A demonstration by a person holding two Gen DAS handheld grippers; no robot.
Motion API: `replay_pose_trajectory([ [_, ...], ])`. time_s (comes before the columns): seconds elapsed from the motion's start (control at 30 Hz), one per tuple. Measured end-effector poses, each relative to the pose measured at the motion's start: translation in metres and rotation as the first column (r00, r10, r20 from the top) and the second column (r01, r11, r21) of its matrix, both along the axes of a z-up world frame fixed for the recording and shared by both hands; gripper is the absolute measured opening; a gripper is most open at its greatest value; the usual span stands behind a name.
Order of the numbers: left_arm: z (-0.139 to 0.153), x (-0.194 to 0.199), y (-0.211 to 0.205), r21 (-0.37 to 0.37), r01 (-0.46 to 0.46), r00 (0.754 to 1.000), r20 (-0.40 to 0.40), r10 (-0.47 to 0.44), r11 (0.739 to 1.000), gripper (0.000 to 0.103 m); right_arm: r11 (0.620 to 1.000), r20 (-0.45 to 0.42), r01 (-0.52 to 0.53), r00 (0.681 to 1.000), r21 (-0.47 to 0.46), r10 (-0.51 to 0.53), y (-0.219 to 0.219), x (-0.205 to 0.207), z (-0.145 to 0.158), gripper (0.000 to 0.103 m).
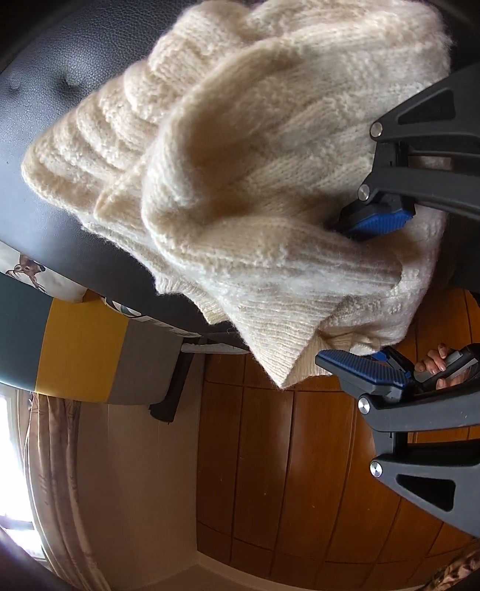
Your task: Fold clothes
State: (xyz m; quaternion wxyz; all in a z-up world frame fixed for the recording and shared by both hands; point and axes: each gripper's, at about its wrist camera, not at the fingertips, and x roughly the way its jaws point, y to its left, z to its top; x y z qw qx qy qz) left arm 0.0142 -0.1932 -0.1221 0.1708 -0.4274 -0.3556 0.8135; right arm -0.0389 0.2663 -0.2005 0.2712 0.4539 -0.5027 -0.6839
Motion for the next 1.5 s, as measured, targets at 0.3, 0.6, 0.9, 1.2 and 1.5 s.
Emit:
replay_pose_trajectory([
  [0.3, 0.017, -0.037, -0.003, 0.145, -0.014, 0.999, -0.034, 0.019, 0.989, 0.035, 0.996, -0.042, 0.002, 0.999, -0.085, -0.006, 0.002, -0.016, 0.012, 0.058],
  [0.6, 0.003, -0.112, -0.021, 0.195, -0.144, 0.989, 0.048, 0.137, 0.970, 0.033, 0.972, -0.018, 0.164, 0.985, -0.166, -0.169, 0.022, -0.060, 0.009, 0.058],
  [0.9, 0.006, -0.133, -0.046, 0.145, -0.207, 0.977, 0.078, 0.198, 0.968, 0.052, 0.967, -0.064, 0.254, 0.966, 0.019, -0.252, 0.036, -0.069, 0.031, 0.058],
  [1.2, 0.012, -0.065, -0.009, -0.229, -0.011, 1.000, 0.026, 0.018, 0.973, 0.052, 0.775, -0.213, 0.282, 0.958, 0.566, -0.193, 0.044, -0.014, 0.074, 0.058],
  [1.5, 0.001, -0.036, 0.016, -0.349, 0.046, 0.999, 0.039, -0.035, 0.936, 0.053, 0.641, -0.152, 0.081, 0.987, 0.763, 0.056, 0.009, -0.014, 0.056, 0.053],
])
